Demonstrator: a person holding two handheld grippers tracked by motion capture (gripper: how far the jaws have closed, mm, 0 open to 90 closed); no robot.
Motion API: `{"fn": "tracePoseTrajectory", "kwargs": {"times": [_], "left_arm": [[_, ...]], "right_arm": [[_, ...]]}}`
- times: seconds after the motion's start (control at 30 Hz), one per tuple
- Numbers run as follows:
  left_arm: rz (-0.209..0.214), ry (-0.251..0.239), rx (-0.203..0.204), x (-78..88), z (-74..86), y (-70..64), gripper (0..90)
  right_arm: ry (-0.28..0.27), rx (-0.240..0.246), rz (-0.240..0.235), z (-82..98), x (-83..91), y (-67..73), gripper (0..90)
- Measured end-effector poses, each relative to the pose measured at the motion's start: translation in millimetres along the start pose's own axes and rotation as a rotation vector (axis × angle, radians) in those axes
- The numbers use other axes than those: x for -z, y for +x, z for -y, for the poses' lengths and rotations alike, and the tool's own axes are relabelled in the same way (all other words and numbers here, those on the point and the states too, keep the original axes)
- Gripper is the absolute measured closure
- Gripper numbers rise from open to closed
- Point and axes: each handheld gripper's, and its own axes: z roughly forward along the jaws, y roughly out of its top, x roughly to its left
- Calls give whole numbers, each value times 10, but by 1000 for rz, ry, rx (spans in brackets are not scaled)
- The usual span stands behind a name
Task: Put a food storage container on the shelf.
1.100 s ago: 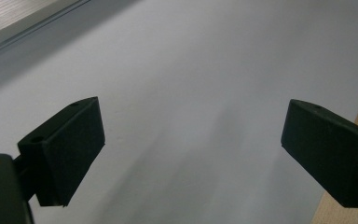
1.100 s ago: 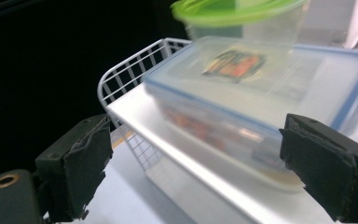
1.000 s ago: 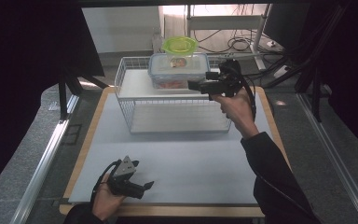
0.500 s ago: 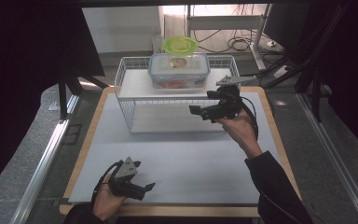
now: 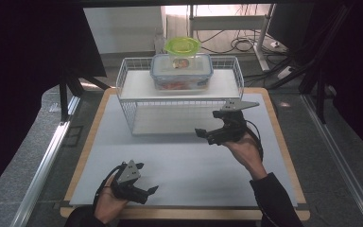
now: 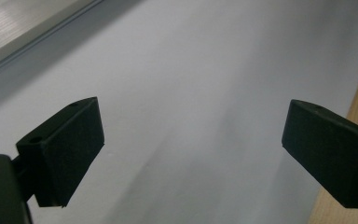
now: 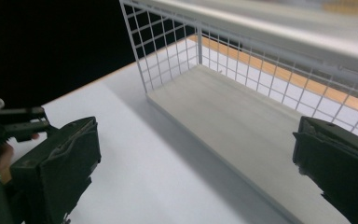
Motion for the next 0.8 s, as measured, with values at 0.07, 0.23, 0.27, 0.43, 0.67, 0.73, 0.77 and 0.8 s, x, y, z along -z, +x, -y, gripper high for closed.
{"fn": "tracePoseTrajectory", "kwargs": {"times": [0.07, 0.23, 0.27, 0.43, 0.67, 0.73, 0.77, 0.8], "left_arm": [[2, 0, 2, -2, -1, -1, 53], [5, -4, 6, 3, 0, 5, 51], [5, -5, 6, 5, 0, 5, 50], [5, -2, 6, 7, 3, 9, 50], [5, -2, 7, 8, 1, 7, 48], [4, -2, 8, 9, 2, 8, 47], [4, -2, 9, 10, 3, 10, 48], [4, -3, 8, 12, 3, 11, 47]], "right_arm": [[1, 0, 9, 90, -6, -7, 1], [22, -1, 36, 295, -22, -22, 0], [32, 3, 39, 319, -20, -17, 0], [20, 20, 53, 391, 35, 29, 0], [36, 18, 50, 501, 101, 102, 0], [42, 18, 54, 537, 112, 125, 0], [43, 18, 57, 549, 116, 133, 0], [48, 20, 60, 567, 121, 148, 0]]}}
